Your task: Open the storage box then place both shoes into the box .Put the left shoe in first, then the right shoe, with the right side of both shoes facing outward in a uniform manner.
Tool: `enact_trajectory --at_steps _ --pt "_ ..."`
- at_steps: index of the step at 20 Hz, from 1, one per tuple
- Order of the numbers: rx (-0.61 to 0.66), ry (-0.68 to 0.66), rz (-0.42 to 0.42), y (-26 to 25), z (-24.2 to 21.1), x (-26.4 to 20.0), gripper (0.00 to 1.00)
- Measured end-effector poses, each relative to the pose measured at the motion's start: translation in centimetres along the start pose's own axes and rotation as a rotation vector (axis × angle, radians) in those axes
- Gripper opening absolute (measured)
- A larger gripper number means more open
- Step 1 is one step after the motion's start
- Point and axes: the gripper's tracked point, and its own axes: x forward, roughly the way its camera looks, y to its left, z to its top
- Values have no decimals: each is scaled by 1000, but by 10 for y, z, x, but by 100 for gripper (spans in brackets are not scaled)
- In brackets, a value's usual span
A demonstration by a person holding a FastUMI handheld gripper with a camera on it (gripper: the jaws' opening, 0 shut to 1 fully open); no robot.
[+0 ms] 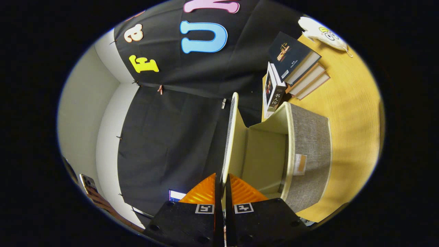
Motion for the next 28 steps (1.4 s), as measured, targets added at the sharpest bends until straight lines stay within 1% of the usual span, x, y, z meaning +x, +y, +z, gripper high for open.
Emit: enact_trajectory --at_steps 4,6,9,14,16,17,21,24,26,28 --pt "-60 4 18 47 -6 37 8" --pt "-116 12 3 58 -10 65 9" --pt "-165 36 -4 79 -27 104 10" --pt "-211 99 -38 85 -55 164 10" --pt "-224 118 -70 79 -61 182 20" --pt "-218 126 -73 79 -66 187 37" --pt "-223 126 -91 73 -63 188 94" --pt "-262 98 -97 73 -51 171 96" --pt "-302 75 -100 73 -43 152 96" --pt "-350 47 -121 69 -33 128 96"
